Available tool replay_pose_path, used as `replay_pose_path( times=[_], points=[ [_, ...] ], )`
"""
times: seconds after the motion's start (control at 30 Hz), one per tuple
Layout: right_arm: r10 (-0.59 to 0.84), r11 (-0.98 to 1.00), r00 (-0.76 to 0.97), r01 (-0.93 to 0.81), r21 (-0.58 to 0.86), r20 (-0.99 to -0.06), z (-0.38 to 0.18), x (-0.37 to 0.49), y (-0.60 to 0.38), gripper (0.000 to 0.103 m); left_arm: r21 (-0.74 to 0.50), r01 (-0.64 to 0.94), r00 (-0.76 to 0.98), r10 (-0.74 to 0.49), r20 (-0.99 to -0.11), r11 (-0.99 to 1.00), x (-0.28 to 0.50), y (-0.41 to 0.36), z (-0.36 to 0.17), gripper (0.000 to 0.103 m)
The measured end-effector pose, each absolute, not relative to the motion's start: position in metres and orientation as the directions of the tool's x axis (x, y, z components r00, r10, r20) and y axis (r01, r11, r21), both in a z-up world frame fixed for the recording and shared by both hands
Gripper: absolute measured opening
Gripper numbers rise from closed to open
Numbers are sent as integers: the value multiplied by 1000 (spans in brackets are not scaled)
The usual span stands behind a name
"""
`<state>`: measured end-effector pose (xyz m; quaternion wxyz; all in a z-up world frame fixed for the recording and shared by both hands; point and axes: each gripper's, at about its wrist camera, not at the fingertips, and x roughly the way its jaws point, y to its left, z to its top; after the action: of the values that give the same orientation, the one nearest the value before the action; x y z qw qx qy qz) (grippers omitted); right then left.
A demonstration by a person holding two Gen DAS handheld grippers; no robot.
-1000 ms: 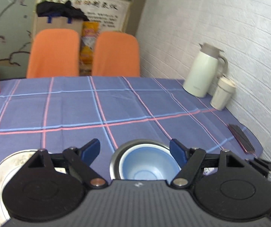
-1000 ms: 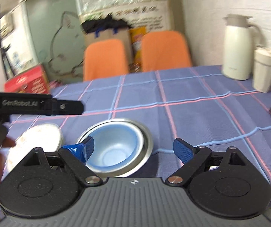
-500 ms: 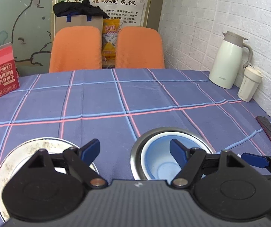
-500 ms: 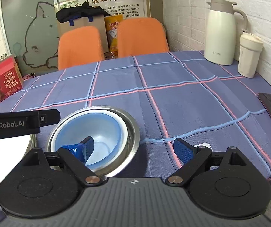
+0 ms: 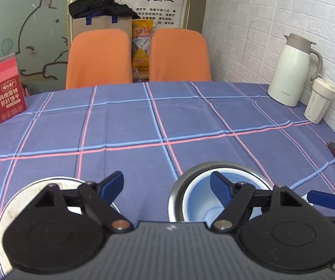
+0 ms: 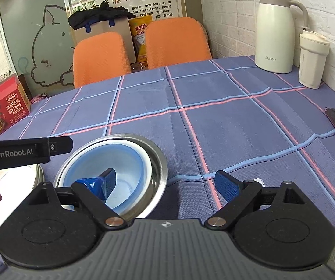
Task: Organize plates and bowls
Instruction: 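Reach both tools to the nested bowls and grip the steel rim, then lift the nested bowls with both tools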
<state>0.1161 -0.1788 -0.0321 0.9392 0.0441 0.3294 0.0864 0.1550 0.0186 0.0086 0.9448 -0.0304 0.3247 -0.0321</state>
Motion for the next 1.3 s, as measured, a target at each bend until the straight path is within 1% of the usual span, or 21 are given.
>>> replay_pose_path(
  times=[0.67, 0.93, 1.3],
  points=[
    [207, 978, 738, -149, 145, -643, -40, 129, -176, 79, -71, 61, 757, -93, -647, 996, 170, 12, -1, 77],
    [216, 976, 711, -166, 139, -669, -47, 138, -168, 79, -115, 86, 718, -141, -681, 990, 182, 15, -10, 77],
    [221, 973, 666, -199, 115, -712, -61, 150, -152, 80, -92, 114, 660, -144, -738, 989, 198, 6, -31, 77]
  ],
)
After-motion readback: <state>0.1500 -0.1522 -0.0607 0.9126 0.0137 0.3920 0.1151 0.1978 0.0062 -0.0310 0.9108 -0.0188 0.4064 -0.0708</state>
